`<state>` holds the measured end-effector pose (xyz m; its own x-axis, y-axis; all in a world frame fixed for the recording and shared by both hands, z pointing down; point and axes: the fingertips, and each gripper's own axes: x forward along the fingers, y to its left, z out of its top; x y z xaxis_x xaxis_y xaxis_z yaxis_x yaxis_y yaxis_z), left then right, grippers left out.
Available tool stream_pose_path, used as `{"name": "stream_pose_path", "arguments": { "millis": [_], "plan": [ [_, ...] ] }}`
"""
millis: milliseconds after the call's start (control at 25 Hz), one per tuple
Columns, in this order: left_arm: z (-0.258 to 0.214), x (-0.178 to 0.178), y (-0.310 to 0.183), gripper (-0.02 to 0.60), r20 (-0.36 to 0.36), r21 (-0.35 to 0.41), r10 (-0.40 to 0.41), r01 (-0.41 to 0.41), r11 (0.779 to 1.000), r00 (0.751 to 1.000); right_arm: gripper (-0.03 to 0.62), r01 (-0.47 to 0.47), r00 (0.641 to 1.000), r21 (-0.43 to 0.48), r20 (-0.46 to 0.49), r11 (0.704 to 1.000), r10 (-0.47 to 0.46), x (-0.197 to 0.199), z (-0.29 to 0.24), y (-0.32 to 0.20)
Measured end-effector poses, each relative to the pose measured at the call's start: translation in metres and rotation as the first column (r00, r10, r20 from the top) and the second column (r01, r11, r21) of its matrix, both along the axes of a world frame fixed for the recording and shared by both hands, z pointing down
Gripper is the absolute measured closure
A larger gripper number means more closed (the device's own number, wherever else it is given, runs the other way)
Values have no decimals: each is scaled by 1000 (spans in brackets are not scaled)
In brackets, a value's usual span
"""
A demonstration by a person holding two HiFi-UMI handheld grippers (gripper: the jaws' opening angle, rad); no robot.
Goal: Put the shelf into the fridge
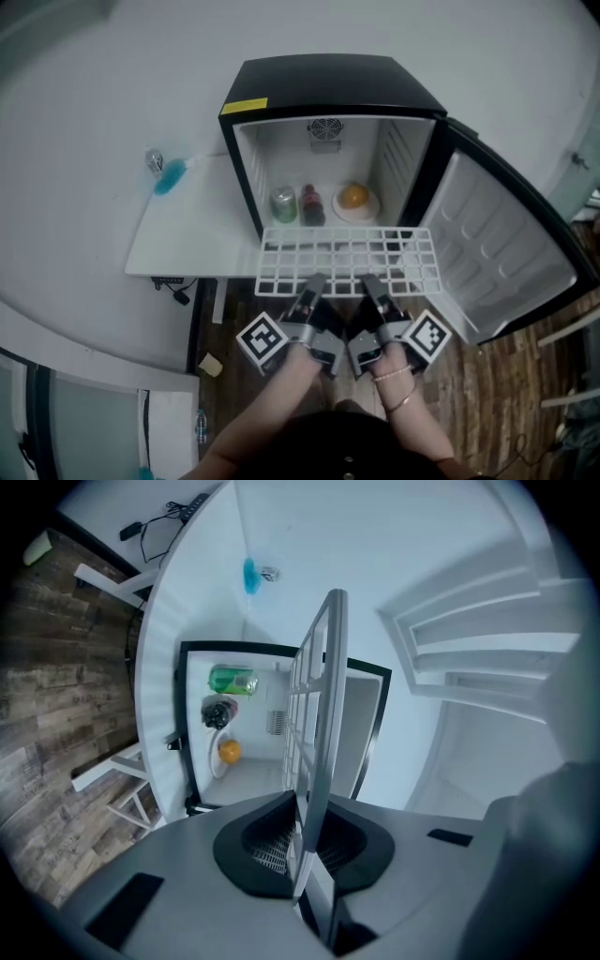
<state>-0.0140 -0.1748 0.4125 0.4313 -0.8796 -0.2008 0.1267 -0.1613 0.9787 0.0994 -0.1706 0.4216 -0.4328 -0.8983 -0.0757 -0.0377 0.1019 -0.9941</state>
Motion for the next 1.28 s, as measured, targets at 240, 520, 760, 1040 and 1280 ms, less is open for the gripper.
{"name": "stream_pose_path", "arguments": {
  "millis": [240,520,760,1040,1280],
  "plan": [
    [0,-11,-30,548,-1,0,13,-13,1000,1000,555,-9,1000,0,4,1000,9,-11,1,-29],
    [0,-13,-53,548,-16,15,42,-41,999,999,554,-23,999,-1,23,1000,23,-14,1,-53],
    [-4,-19,-62,548,-17,34,47,-46,998,999,554,-19,999,1,43,1000,19,-19,2,-62],
    [-2,-21,-69,548,-11,30,43,-43,999,999,554,-8,998,3,57,1000,7,-21,1,-71],
    [-6,-19,-84,548,-20,18,19,-19,1000,1000,554,20,998,-5,61,1000,-19,-20,-3,-88]
  ]
}}
